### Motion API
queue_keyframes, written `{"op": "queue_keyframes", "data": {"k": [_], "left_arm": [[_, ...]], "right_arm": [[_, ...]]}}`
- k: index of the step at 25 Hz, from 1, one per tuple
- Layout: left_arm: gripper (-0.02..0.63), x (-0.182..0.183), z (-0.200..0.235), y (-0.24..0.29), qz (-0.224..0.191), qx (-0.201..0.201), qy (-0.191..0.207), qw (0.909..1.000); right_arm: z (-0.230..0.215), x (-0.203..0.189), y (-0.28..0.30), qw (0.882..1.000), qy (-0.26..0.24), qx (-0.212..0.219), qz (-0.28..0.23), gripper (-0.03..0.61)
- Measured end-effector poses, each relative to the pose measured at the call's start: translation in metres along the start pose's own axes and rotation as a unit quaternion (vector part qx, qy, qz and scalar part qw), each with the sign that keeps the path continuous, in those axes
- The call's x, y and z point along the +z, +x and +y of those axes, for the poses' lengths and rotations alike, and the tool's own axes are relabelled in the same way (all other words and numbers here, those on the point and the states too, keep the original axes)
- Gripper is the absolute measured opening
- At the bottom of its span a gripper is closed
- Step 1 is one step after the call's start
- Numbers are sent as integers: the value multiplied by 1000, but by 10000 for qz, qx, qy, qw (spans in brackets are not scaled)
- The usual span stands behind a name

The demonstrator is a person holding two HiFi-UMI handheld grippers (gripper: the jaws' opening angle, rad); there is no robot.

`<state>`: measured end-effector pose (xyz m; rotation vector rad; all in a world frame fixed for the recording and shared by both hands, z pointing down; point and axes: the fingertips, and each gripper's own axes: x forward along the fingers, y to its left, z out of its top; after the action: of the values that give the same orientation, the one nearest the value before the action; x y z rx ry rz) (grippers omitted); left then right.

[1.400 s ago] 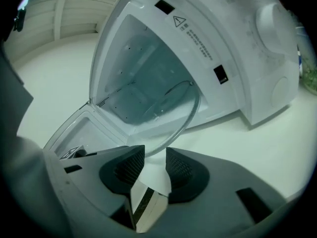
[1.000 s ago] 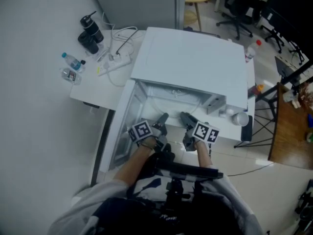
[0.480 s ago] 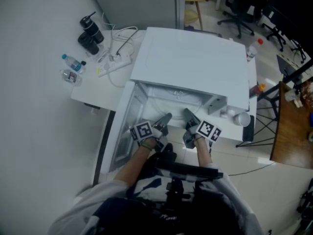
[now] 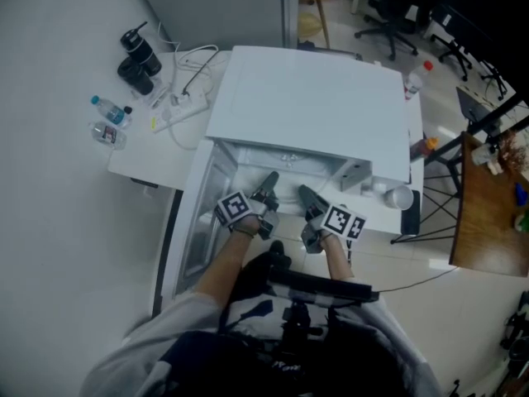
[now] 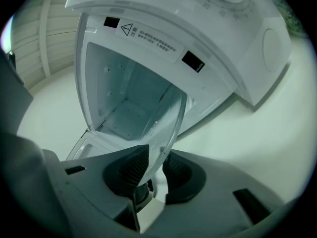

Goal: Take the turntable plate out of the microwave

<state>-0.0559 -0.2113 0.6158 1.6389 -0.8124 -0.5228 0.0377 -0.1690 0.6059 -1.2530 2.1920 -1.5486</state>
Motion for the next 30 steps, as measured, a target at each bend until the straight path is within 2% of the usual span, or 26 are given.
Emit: {"op": "queue_keyframes", "data": {"k": [1, 4, 6, 10, 14, 20, 24, 30], "left_arm": [[49, 0, 0, -1, 23, -2, 134, 9999], [49, 2, -4, -6, 81, -17, 658, 9978], [49, 1, -5, -10, 113, 52, 861, 9962], [54, -6, -5, -19, 143, 147, 882, 9959], [60, -9, -12, -25, 128, -110, 1085, 9940], [63, -22, -10, -45, 19, 103, 1193, 9928], [64, -37, -19, -47, 35, -248, 1051, 9941], [69, -45, -25, -59, -71, -213, 1133, 9933]], "right_arm": [[0, 0, -1, 10000, -20, -14, -4, 87], [1, -2, -4, 9999, -96, -37, 0, 89], [2, -4, -6, 9999, -138, -24, -17, 91], [6, -8, -13, 9996, -248, -22, -95, 91], [11, -15, -18, 9992, -360, -53, -141, 98], [13, -30, -33, 9993, -374, -81, -54, 107], [15, -36, -43, 9993, -362, -29, -20, 107], [20, -42, -51, 9980, -631, 23, 61, 112]]}}
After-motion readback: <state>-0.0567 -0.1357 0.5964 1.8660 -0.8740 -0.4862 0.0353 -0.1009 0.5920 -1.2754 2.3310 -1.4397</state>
